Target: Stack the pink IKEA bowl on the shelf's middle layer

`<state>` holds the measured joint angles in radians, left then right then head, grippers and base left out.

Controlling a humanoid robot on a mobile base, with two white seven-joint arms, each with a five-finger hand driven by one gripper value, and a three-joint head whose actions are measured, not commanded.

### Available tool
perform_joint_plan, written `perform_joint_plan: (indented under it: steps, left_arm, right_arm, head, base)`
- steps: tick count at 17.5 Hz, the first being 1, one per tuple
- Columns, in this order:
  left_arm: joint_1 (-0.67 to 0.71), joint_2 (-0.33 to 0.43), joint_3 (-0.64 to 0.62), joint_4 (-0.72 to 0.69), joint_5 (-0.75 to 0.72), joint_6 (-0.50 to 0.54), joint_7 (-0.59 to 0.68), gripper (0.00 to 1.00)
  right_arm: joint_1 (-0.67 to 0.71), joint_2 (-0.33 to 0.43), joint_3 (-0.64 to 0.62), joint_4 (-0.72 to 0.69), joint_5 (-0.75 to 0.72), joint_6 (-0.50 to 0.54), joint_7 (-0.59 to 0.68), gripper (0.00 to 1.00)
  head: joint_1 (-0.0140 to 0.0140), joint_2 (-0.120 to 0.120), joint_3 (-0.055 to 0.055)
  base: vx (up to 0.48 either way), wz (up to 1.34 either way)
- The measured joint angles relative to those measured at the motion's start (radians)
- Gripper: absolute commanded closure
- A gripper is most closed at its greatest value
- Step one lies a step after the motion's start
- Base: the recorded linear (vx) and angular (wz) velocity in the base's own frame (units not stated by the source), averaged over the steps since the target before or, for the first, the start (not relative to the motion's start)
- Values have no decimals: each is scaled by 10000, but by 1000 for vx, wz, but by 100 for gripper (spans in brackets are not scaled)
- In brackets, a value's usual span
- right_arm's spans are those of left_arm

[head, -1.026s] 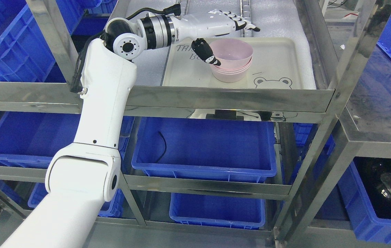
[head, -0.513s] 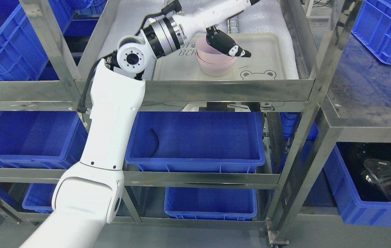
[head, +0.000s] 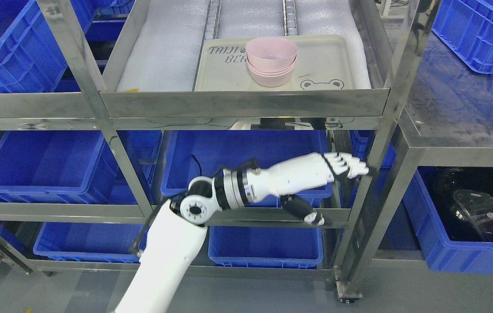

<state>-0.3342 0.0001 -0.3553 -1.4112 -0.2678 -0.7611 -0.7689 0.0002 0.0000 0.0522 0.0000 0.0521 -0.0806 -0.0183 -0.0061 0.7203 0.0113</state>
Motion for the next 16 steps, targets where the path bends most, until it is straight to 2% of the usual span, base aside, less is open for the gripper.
perform_joint_plan:
  steps: [3, 5, 7, 9, 12, 16]
  left_arm:
    - [1516, 0, 416, 35, 122, -178, 155, 0]
    - [2109, 0, 853, 294, 365, -220, 934, 1]
    - [2496, 0, 1307, 586, 636, -92, 2323, 0]
    - [2765, -1, 1707, 803, 827, 694, 3688, 0]
    - [3081, -2, 2305, 909, 1207, 2958, 5544, 0]
    - [3219, -2, 2707, 582, 1621, 4630, 6640, 0]
  right_arm:
    - [-1, 0, 0, 0, 0, 0, 2, 0]
    - [-2, 0, 0, 0, 0, 0, 3, 0]
    - [-3, 0, 0, 0, 0, 0, 2, 0]
    - [-2, 0, 0, 0, 0, 0, 2, 0]
    - [-2, 0, 0, 0, 0, 0, 2, 0]
    - [-2, 0, 0, 0, 0, 0, 2, 0]
  head:
    - [0, -1, 0]
    - [0, -1, 0]
    - [0, -1, 0]
    - [0, -1, 0]
    - [0, -1, 0]
    - [0, -1, 0]
  base:
    - [-31, -1]
    - [-8, 0]
    - [0, 0]
    - [0, 0]
    - [0, 0]
    - [0, 0]
